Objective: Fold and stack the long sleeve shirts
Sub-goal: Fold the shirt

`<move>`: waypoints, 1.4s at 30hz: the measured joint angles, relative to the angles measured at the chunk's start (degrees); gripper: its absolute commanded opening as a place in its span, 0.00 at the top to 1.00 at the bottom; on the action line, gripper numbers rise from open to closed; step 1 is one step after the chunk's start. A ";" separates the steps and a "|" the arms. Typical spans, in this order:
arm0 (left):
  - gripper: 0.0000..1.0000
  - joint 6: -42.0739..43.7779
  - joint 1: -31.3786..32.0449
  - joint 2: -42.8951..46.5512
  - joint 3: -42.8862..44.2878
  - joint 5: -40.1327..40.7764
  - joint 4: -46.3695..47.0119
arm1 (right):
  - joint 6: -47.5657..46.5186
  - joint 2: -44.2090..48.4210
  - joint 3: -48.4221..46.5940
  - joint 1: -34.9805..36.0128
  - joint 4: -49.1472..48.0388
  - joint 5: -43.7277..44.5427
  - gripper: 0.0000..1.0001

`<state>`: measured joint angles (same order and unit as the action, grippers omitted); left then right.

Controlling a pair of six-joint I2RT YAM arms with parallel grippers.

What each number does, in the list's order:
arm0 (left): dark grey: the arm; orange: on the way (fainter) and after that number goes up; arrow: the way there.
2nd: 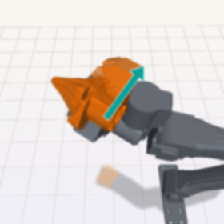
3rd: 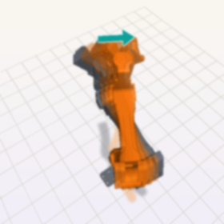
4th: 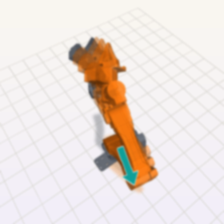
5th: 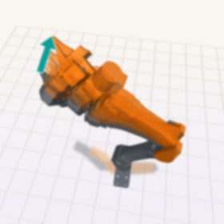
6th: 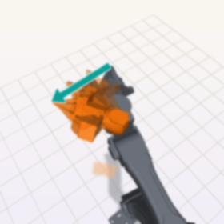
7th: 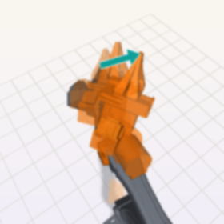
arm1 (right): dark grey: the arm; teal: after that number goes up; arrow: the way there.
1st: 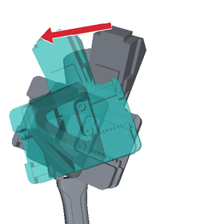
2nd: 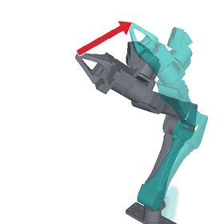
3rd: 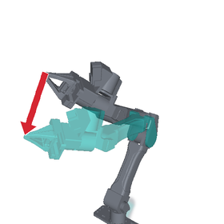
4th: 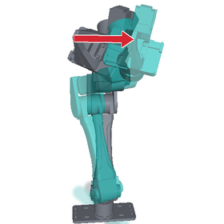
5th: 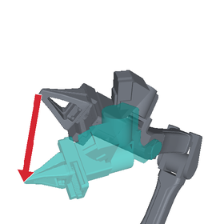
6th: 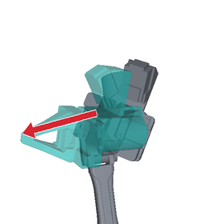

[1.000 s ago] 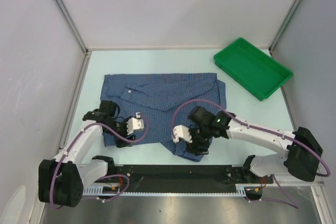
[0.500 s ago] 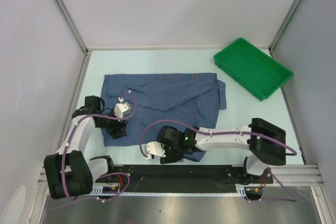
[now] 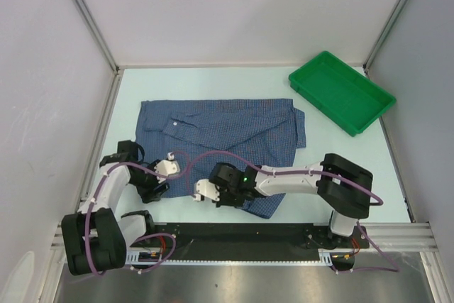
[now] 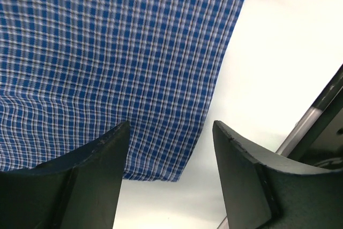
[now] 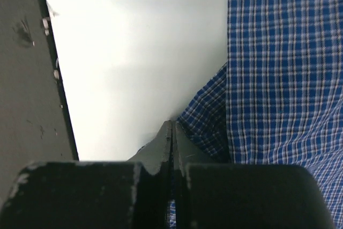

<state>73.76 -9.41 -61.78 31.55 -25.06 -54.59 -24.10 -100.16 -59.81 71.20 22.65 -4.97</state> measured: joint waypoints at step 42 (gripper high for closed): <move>1.00 -50.18 -0.04 -28.33 31.80 -16.63 25.77 | 3.89 1.79 -9.27 -7.82 5.22 -10.51 0.42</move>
<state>23.57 -9.45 -90.11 63.35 -41.69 -28.82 -20.21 -98.37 -69.08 63.37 27.88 -15.49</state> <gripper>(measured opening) 0.006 0.526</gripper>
